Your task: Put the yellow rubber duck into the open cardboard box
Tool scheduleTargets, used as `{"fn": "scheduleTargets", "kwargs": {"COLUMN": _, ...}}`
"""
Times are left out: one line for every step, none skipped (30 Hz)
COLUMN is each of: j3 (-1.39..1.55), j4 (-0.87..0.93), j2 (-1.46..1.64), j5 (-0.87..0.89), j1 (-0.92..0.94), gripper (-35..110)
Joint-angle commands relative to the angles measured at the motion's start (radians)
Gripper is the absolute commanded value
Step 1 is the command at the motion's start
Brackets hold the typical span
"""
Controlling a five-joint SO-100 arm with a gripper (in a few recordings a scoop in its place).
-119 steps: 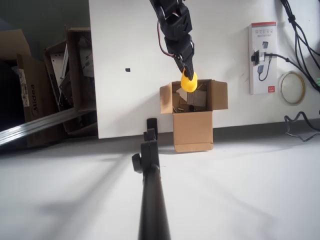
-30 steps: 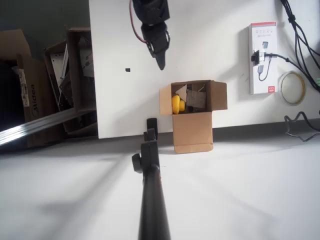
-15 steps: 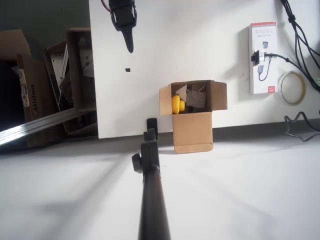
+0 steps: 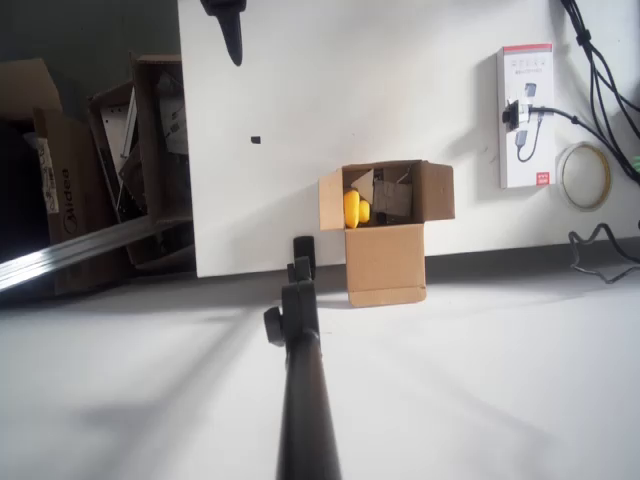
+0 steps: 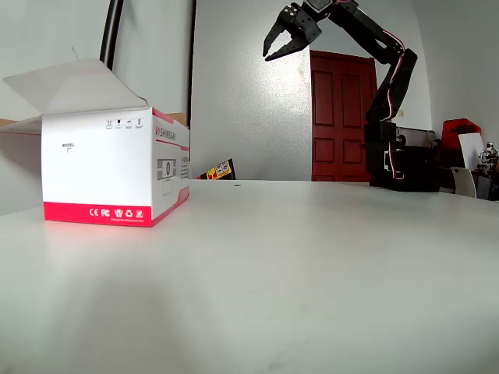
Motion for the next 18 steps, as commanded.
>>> {"fn": "scheduleTargets", "kwargs": {"j3": 0.132, "j4": -0.054, "j2": 0.114, "j5": -0.012, "j1": 0.012, "gripper": 0}}
{"fn": "scheduleTargets", "kwargs": {"j3": 0.172, "j4": -0.069, "j2": 0.138, "j5": -0.017, "j1": 0.012, "gripper": 0}}
{"fn": "scheduleTargets", "kwargs": {"j3": 0.209, "j4": -0.086, "j2": 0.164, "j5": -0.02, "j1": 0.015, "gripper": 0}}
{"fn": "scheduleTargets", "kwargs": {"j3": 0.245, "j4": -0.101, "j2": 0.187, "j5": -0.025, "j1": 0.018, "gripper": 0}}
{"fn": "scheduleTargets", "kwargs": {"j3": 0.279, "j4": -0.117, "j2": 0.21, "j5": -0.029, "j1": 0.021, "gripper": 0}}
{"fn": "scheduleTargets", "kwargs": {"j3": 0.311, "j4": -0.13, "j2": 0.232, "j5": -0.034, "j1": 0.023, "gripper": 0}}
{"fn": "scheduleTargets", "kwargs": {"j3": 0.345, "j4": -0.144, "j2": 0.255, "j5": -0.037, "j1": 0.026, "gripper": 0}}
{"fn": "scheduleTargets", "kwargs": {"j3": 0.38, "j4": -0.16, "j2": 0.276, "j5": -0.041, "j1": 0.029, "gripper": 0}}
{"fn": "scheduleTargets", "kwargs": {"j3": 0.417, "j4": -0.173, "j2": 0.298, "j5": -0.044, "j1": 0.031, "gripper": 0}}
{"fn": "scheduleTargets", "kwargs": {"j3": 0.451, "j4": -0.186, "j2": 0.316, "j5": -0.046, "j1": 0.034, "gripper": 0}}
{"fn": "scheduleTargets", "kwargs": {"j3": 0.486, "j4": -0.198, "j2": 0.334, "j5": -0.048, "j1": 0.034, "gripper": 0}}
{"fn": "scheduleTargets", "kwargs": {"j3": 0.518, "j4": -0.212, "j2": 0.353, "j5": -0.049, "j1": 0.034, "gripper": 0}}
{"fn": "scheduleTargets", "kwargs": {"j3": 0.549, "j4": -0.224, "j2": 0.368, "j5": -0.049, "j1": 0.034, "gripper": 0}}
{"fn": "scheduleTargets", "kwargs": {"j3": 0.577, "j4": -0.235, "j2": 0.383, "j5": -0.051, "j1": 0.034, "gripper": 0}}
{"fn": "scheduleTargets", "kwargs": {"j3": 0.601, "j4": -0.247, "j2": 0.397, "j5": -0.051, "j1": 0.034, "gripper": 0}}
{"fn": "scheduleTargets", "kwargs": {"j3": 0.626, "j4": -0.258, "j2": 0.41, "j5": -0.054, "j1": 0.031, "gripper": 0}}
{"fn": "scheduleTargets", "kwargs": {"j3": 0.649, "j4": -0.27, "j2": 0.423, "j5": -0.055, "j1": 0.029, "gripper": 0}}
{"fn": "scheduleTargets", "kwargs": {"j3": 0.67, "j4": -0.281, "j2": 0.436, "j5": -0.06, "j1": 0.028, "gripper": 0}}
